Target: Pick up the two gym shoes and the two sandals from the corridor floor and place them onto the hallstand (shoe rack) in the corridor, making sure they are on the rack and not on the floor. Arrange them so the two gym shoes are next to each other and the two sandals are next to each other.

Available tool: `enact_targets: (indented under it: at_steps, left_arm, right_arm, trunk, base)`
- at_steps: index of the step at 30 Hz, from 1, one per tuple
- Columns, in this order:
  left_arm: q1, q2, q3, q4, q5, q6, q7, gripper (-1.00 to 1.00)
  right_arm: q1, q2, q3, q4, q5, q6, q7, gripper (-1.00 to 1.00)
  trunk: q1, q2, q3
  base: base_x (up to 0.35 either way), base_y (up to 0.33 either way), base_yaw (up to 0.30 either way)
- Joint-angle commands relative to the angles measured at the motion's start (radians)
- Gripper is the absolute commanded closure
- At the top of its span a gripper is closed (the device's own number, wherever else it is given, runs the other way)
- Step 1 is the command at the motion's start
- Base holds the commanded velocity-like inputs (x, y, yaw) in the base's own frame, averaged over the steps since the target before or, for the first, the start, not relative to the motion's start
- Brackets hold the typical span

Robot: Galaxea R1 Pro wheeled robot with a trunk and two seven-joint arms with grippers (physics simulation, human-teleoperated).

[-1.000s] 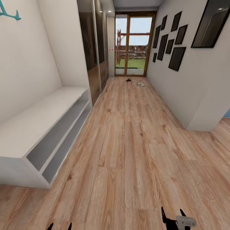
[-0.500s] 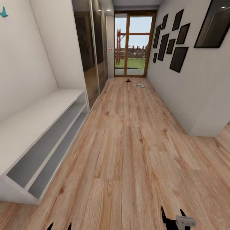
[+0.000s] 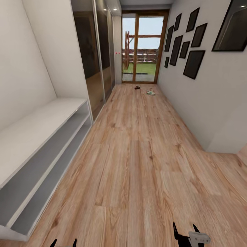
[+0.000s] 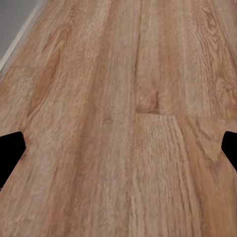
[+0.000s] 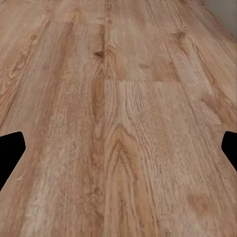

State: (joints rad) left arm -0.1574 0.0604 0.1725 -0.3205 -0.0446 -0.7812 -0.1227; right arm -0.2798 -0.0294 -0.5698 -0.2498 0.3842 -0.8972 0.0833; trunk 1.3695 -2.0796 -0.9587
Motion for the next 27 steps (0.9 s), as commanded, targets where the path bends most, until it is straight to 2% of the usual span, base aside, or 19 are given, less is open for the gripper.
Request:
enact_targets:
  at_steps: [1,27]
  left_arm:
    - [-0.001,-0.001,0.008,0.0,-0.004,-0.003,-0.008,-1.0]
    - [-0.001,0.0,0.008,0.0,-0.004,-0.003,-0.008,-1.0]
  right_arm:
    - [-0.001,0.0,-0.009,0.001,0.002,-0.003,0.009,-1.0]
    - [-0.001,0.0,-0.009,0.001,0.002,-0.003,0.009,-1.0]
  trunk:
    - [0.0,0.0,-0.001]
    - [0.0,0.0,-0.001]
  base:
    - [0.339,-0.093,0.0]
    - [0.339,-0.093,0.0]
